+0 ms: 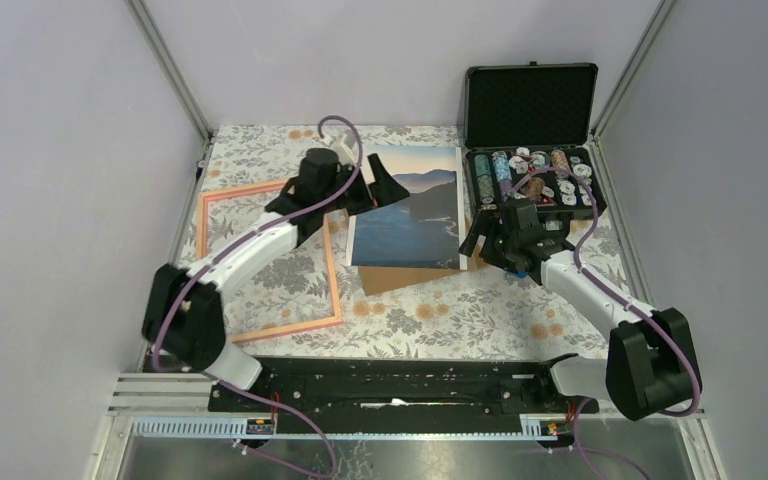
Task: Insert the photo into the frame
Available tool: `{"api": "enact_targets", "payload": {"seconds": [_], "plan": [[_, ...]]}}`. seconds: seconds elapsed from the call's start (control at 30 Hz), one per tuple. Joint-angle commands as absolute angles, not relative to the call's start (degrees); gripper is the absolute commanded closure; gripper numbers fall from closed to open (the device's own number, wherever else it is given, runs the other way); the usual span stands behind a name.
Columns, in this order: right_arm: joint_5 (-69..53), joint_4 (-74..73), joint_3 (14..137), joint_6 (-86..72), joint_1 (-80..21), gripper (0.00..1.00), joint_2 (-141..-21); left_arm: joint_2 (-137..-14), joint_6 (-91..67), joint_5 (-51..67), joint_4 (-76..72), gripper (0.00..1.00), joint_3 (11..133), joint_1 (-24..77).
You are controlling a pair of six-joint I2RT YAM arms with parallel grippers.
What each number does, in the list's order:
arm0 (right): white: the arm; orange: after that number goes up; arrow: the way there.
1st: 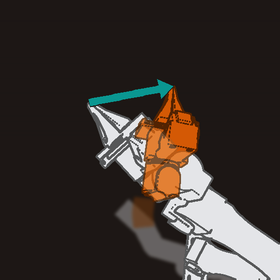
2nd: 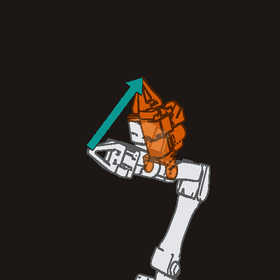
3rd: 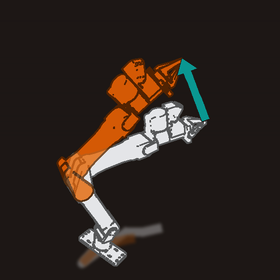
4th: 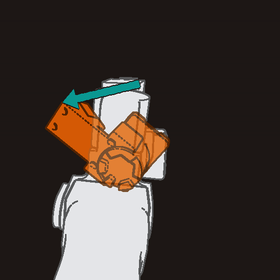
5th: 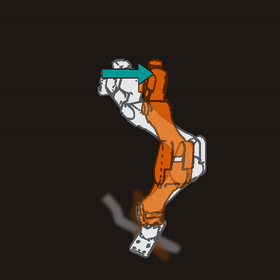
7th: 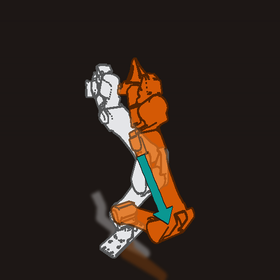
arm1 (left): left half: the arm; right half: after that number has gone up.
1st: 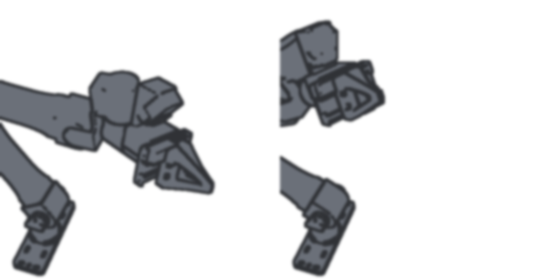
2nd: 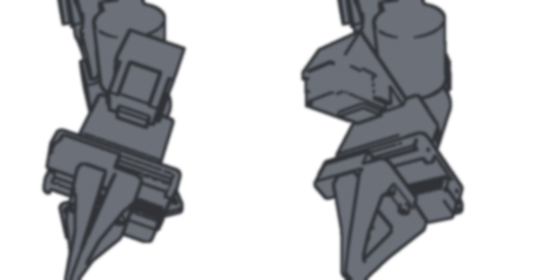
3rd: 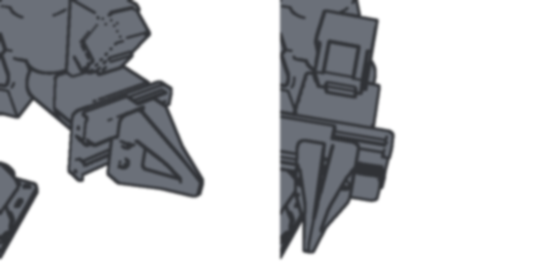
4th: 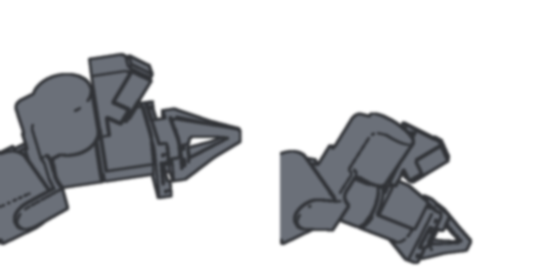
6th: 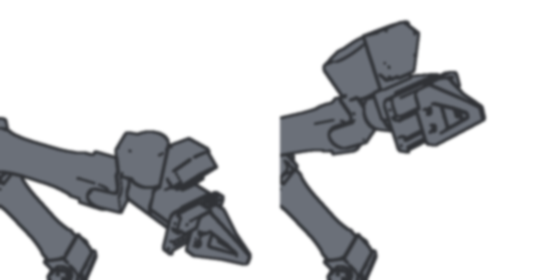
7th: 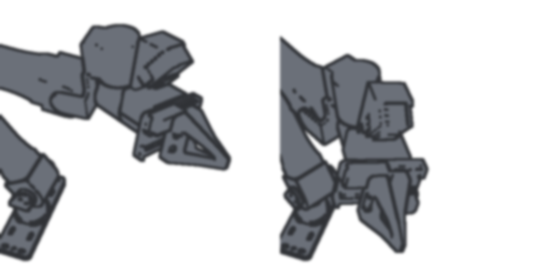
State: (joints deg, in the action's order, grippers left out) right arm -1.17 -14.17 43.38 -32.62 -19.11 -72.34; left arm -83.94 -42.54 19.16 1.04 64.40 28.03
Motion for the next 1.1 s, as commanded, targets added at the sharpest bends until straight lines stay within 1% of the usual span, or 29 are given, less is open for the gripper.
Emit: {"api": "enact_targets", "payload": {"seconds": [0.0,0.07,0.17,0.23,0.33,0.53,0.7,0.93,1.0,1.07], "plan": [[-4.6,-8.42,41.93,-36.48,-18.1,0.07,-73.86,-91.75,-46.41,26.04,4.1,0.01,68.9,28.0],[-8.79,-5.92,40.02,-36.64,-16.47,0.08,-74.21,-94.7,-48.66,26.89,4.39,0.01,68.47,27.67],[-15.22,-2.35,36.5,-36.86,-12.84,0.08,-74.36,-96.68,-54.02,25.99,3.09,0.01,64.04,26.47],[-16.9,-1.26,34.63,-35.99,-11.03,0.08,-73.91,-97.02,-57.77,26.74,-1.88,0.01,59.9,25.35],[-17.97,-0.89,33.11,-34.6,-9.29,0.08,-73.59,-99.2,-61.99,28.82,-5.09,0.01,56.62,24.42],[-19.68,-0.66,33.37,-31.56,-8.3,0.11,-76.59,-103.44,-67.19,30.61,-9.67,0.01,52.43,23.8],[-22.83,-0.53,34.11,-29.89,-7.75,0.12,-79.84,-105.59,-68.13,30.16,-9.67,0.01,51.63,23.14],[-26.1,4.03,34.94,-28.83,-7.38,0.14,-84.75,-107.01,-68.2,29.58,-9.1,0.01,51.42,22.96],[-25.33,4.2,34.77,-28.17,-7.64,0.12,-84.56,-107.27,-68.13,29.7,-9.01,0.01,51.58,22.96],[-20.38,2.05,34.83,-27.19,-7.6,0.12,-83.58,-107.48,-67.88,29.62,-8.77,0.01,51.76,22.98]]}}
